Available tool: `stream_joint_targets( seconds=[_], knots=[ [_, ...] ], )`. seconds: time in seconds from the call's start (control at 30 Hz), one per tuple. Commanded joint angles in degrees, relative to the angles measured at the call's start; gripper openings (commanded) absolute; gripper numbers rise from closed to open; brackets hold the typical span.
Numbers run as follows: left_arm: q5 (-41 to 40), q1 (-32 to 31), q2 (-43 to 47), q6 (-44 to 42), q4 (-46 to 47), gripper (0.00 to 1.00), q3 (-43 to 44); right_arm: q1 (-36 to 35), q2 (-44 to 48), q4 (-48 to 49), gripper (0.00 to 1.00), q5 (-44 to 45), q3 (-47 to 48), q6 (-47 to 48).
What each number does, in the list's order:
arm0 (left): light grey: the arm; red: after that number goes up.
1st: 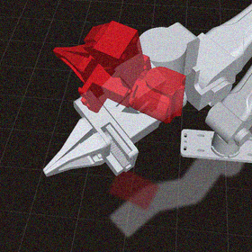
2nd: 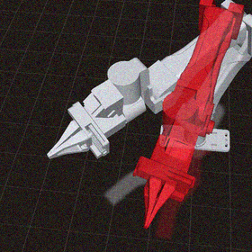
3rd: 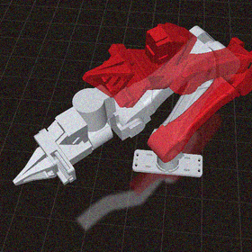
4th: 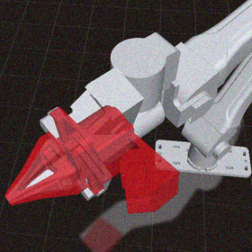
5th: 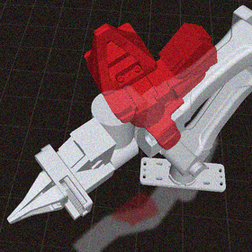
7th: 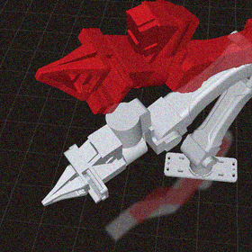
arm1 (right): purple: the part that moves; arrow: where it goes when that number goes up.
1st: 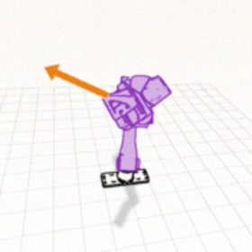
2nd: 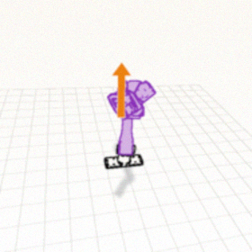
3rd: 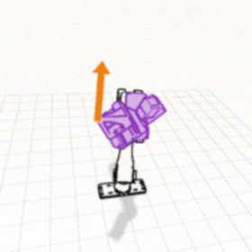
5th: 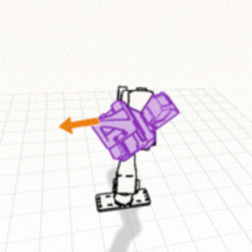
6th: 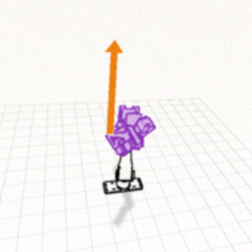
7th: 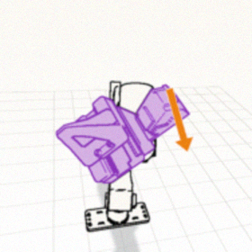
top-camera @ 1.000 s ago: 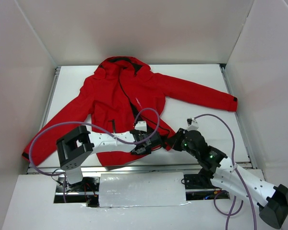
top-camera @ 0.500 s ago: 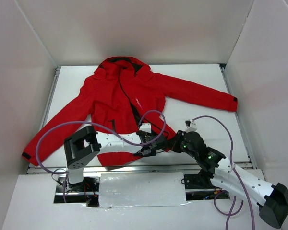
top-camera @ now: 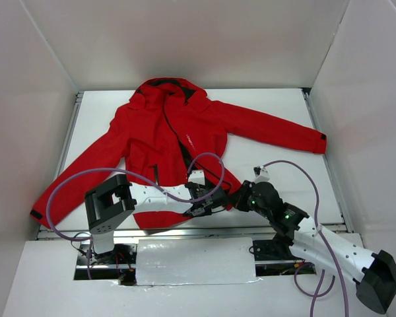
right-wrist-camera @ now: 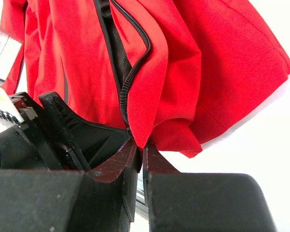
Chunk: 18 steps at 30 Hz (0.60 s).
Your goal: Zip up the jacket
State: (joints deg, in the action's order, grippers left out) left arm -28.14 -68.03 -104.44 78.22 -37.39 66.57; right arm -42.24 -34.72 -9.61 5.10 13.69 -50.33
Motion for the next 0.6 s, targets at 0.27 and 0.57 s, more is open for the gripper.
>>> stream_joint_targets(
  seconds=[0.27,0.57],
  knots=[
    [-0.7,-0.3,1.4,0.9,-0.2,0.47,-3.0,-0.2,1.3,2.5,0.00,0.2,-0.8,-0.2],
    [-0.6,-0.7,5.3,-1.5,4.0,0.15,-5.4,-0.2,-0.9,3.9,0.00,-0.8,-0.9,0.1]
  ],
)
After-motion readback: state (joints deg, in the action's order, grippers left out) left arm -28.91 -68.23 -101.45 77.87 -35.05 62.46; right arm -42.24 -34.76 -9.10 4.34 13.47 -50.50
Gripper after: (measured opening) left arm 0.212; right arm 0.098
